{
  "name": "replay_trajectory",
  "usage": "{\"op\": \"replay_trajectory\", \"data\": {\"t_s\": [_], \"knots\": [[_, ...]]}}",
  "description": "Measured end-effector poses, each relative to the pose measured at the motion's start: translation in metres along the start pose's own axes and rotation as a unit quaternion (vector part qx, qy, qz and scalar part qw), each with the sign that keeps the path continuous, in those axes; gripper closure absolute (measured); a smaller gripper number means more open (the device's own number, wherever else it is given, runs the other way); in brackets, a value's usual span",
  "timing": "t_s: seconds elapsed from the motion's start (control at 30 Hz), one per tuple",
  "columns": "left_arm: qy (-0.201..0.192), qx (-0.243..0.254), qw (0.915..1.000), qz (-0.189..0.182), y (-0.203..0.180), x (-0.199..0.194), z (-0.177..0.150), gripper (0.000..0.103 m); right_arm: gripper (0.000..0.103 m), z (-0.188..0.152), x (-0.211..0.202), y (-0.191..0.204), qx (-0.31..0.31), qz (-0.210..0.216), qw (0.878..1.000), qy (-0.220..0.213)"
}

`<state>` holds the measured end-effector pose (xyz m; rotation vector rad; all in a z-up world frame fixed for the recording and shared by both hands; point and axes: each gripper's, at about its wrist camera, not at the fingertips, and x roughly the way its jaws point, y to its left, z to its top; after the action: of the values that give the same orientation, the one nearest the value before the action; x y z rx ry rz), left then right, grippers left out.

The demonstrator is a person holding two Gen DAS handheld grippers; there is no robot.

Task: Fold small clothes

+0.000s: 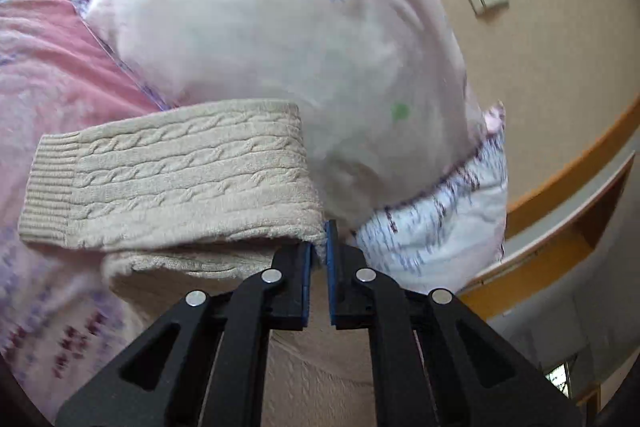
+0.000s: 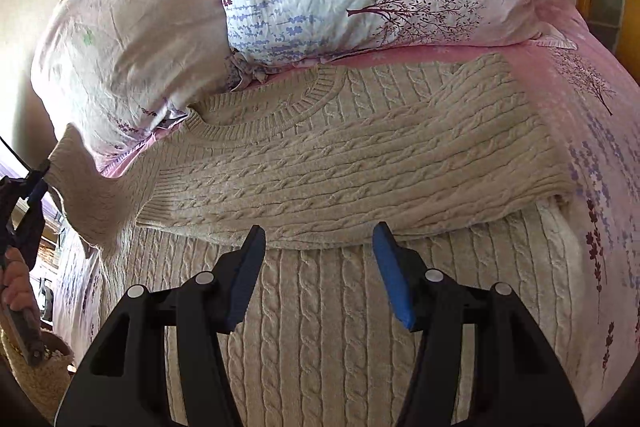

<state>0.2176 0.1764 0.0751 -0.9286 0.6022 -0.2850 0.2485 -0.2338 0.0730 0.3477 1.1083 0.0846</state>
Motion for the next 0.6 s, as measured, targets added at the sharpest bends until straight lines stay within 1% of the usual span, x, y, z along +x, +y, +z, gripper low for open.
{"op": "replay_trajectory", "data": {"t_s": [0.07, 0.13, 0.17, 0.2, 0.23, 0.27, 0.3, 0.37, 0.4, 0.47, 0.53, 0.57, 0.6], "knots": [[0.05, 0.011, 0.9986, 0.01, -0.005, 0.036, -0.03, 0.095, 0.045, -0.001, 0.001, -0.004, 0.003, -0.002, 1.0, 0.003], [0.101, -0.001, 0.9944, 0.033, 0.004, 0.068, -0.055, 0.093, 0.045, -0.003, 0.003, -0.007, 0.007, -0.005, 1.0, 0.008], [0.117, -0.014, 0.9923, 0.039, 0.011, 0.077, -0.063, 0.093, 0.045, -0.003, 0.003, -0.01, 0.01, -0.004, 1.0, 0.013], [0.124, -0.028, 0.991, 0.042, 0.019, 0.081, -0.067, 0.093, 0.045, -0.004, 0.003, -0.012, 0.012, -0.004, 1.0, 0.014], [0.125, -0.04, 0.9904, 0.043, 0.026, 0.081, -0.07, 0.089, 0.045, -0.004, 0.002, -0.014, 0.014, -0.004, 1.0, 0.014], [0.121, -0.052, 0.9904, 0.042, 0.033, 0.077, -0.068, 0.083, 0.045, -0.005, 0.001, -0.015, 0.015, -0.005, 1.0, 0.013], [0.113, -0.059, 0.9909, 0.042, 0.037, 0.072, -0.065, 0.081, 0.045, -0.005, 0.0, -0.016, 0.016, -0.007, 1.0, 0.011], [0.086, -0.064, 0.9923, 0.063, 0.043, 0.055, -0.054, 0.066, 0.045, -0.004, -0.001, -0.018, 0.018, -0.006, 1.0, 0.008], [0.066, -0.067, 0.9926, 0.076, 0.046, 0.046, -0.048, 0.064, 0.045, -0.005, -0.001, -0.018, 0.02, -0.004, 1.0, 0.007], [0.039, -0.082, 0.9913, 0.095, 0.055, 0.033, -0.035, 0.064, 0.045, -0.005, -0.002, -0.017, 0.021, 0.0, 1.0, 0.006], [0.02, -0.109, 0.9871, 0.115, 0.069, 0.025, -0.025, 0.064, 0.045, -0.007, -0.002, -0.016, 0.02, 0.004, 1.0, 0.005], [0.013, -0.123, 0.985, 0.12, 0.075, 0.023, -0.02, 0.073, 0.045, -0.007, -0.003, -0.016, 0.02, 0.005, 1.0, 0.005], [0.007, -0.134, 0.9832, 0.124, 0.079, 0.022, -0.016, 0.08, 0.045, -0.007, -0.003, -0.017, 0.019, 0.006, 1.0, 0.005]]}}
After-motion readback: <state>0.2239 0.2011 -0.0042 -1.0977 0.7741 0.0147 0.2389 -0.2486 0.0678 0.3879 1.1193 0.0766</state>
